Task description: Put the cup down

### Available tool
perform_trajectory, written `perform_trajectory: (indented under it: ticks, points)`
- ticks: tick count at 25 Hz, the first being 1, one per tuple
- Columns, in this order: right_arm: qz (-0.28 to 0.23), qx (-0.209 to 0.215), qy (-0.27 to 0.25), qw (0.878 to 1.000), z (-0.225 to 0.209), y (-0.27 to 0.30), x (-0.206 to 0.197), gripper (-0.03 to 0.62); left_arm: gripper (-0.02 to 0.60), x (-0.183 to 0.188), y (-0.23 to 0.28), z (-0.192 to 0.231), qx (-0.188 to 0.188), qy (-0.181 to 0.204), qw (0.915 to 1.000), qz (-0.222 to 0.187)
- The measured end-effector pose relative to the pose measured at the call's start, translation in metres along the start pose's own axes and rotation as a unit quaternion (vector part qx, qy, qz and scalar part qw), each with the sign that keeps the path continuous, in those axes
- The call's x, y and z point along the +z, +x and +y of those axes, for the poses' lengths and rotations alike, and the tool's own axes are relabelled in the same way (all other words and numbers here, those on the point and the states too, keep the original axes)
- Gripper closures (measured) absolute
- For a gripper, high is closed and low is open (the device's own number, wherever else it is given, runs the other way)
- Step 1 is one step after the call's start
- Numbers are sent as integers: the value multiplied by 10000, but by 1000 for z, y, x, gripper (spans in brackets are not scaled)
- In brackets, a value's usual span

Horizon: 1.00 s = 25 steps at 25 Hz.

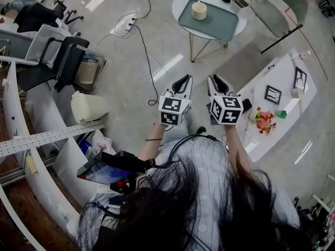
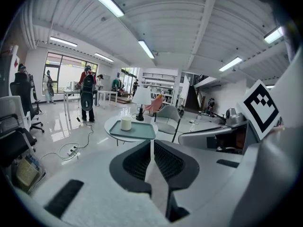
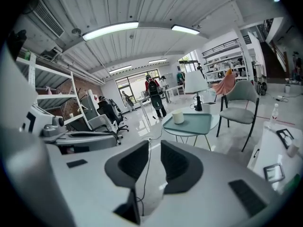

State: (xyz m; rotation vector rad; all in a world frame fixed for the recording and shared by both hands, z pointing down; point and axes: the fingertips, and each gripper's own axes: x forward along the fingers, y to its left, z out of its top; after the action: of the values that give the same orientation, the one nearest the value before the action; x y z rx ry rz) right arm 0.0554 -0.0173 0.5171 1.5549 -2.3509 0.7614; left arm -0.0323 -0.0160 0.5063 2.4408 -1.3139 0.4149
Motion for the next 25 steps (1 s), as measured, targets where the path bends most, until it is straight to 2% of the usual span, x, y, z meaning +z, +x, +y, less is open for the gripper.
perform_trajectory:
  ticks: [4,17,25]
  points:
    - [36,185,-9,9998,1,-22,-15,499,551,-7,-16,-22,92,-224,9997,-96]
    - [33,532,-239,9983,22,-87,-48,510,550,-41,-70,-69,371,-252,9987,-225]
    - [37,619,-248,9978,37,-114,-69,520,549,-60,-97,-87,392,-231,9988,-205]
